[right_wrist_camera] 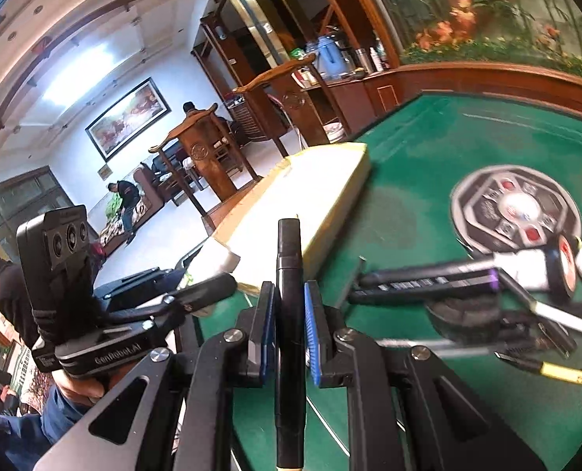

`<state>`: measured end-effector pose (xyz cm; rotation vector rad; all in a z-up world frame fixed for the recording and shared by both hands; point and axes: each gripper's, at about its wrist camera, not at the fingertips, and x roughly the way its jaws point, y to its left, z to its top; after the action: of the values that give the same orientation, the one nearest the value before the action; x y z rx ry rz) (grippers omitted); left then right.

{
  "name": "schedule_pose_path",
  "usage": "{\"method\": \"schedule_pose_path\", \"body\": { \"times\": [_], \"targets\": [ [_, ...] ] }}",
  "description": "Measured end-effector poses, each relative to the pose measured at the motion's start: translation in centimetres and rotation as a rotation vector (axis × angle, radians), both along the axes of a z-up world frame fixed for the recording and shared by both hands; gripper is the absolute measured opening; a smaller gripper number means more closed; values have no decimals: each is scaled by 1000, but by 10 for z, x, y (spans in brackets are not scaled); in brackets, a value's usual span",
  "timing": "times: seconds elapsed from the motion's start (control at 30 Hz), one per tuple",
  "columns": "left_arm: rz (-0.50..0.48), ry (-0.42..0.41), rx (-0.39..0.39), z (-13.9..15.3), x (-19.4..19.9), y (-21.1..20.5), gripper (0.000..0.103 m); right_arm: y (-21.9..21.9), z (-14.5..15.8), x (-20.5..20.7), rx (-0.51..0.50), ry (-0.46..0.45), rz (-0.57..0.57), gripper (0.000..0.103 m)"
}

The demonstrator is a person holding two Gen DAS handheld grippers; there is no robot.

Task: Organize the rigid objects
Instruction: 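Carry the pill bottle and black marker over the yellow-rimmed tray with both tools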

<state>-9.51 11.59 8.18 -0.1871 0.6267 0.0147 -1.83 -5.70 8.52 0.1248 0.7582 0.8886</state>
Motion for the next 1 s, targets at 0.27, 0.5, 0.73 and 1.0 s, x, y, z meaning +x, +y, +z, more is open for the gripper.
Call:
{"method": "schedule_pose_path", "body": {
  "times": [0.27, 0.5, 0.73, 1.0],
  "targets": [
    [65, -1, -2, 0, 0, 35, 35, 43, 13, 12, -9, 0, 24, 14],
    [122, 25, -7, -8, 10, 72, 35, 73, 24, 34, -15, 30, 13, 14],
    [148, 78, -16, -20, 43, 99, 35, 115, 17, 70, -22, 105, 5, 14],
    [190, 149, -22, -45, 75, 126, 35, 171, -29, 119, -125, 225, -22, 14]
  ]
}}
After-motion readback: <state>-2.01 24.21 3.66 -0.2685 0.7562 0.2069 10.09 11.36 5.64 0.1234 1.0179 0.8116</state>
